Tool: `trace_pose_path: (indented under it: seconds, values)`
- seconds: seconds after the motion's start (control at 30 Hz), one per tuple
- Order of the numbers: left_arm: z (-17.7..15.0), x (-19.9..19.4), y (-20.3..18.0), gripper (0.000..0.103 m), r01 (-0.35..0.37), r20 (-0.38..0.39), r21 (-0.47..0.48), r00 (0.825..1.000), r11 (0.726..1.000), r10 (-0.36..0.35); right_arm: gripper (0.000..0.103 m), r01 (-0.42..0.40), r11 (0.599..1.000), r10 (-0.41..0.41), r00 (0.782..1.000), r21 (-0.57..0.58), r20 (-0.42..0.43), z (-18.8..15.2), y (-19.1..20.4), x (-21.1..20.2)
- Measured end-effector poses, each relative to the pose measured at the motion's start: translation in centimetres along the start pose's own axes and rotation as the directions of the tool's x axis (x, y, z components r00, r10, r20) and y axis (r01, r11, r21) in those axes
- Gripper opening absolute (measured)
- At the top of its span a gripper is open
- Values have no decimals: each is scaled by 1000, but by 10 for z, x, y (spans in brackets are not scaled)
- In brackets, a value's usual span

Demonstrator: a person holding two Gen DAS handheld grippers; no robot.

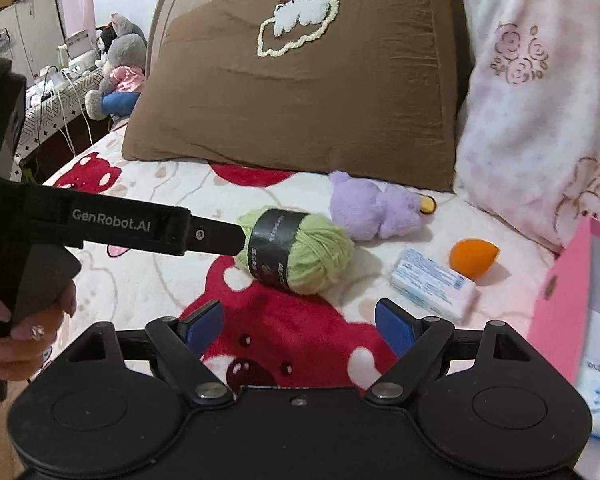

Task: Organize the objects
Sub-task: 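Move the left tool toward the green yarn ball on the bed, then lower the left tool around the green yarn ball and close its fingers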

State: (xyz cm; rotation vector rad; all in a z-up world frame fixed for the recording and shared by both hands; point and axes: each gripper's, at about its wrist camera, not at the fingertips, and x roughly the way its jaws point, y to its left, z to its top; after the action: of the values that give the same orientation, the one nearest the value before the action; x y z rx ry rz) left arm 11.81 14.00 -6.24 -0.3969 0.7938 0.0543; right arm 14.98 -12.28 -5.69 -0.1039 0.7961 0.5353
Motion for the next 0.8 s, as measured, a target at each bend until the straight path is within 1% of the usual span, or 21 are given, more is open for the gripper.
trace_pose_path:
  seconds: [0.13,0.27,0.33,0.43,0.47,0.53,0.6,0.67,0.73,0.8]
  values:
    - [-2,10,6,103,-23,9,-14,1000,1000,23,87,9,1000,-9,1000,-4,-19,0,1,23]
    - [-3,19,10,103,-46,18,-4,999,999,46,87,18,999,-18,1000,-40,0,0,4,37]
    - [-2,24,13,103,-44,21,-12,999,999,44,87,11,998,-11,1000,-54,11,1,5,42]
    - [1,32,17,102,-29,30,-31,999,999,30,87,-13,999,14,1000,-39,15,4,1,52]
    - [2,34,19,100,-22,35,-35,999,999,24,87,-17,999,17,1000,-34,17,4,0,55]
    - [1,38,24,100,9,52,-60,999,998,-6,87,-14,999,15,999,-34,28,4,-2,60]
    - [1,45,29,99,23,55,-94,998,995,-18,86,-12,999,14,999,-44,41,3,-3,65]
    - [1,51,32,99,16,54,-106,998,994,-10,86,-11,999,14,999,-53,47,3,-3,70]
    - [1,57,32,96,1,54,-98,999,995,4,85,-9,999,11,999,-52,52,3,-4,75]
    - [0,61,32,90,-6,54,-96,998,995,12,84,-12,999,14,998,-45,54,4,-6,80]
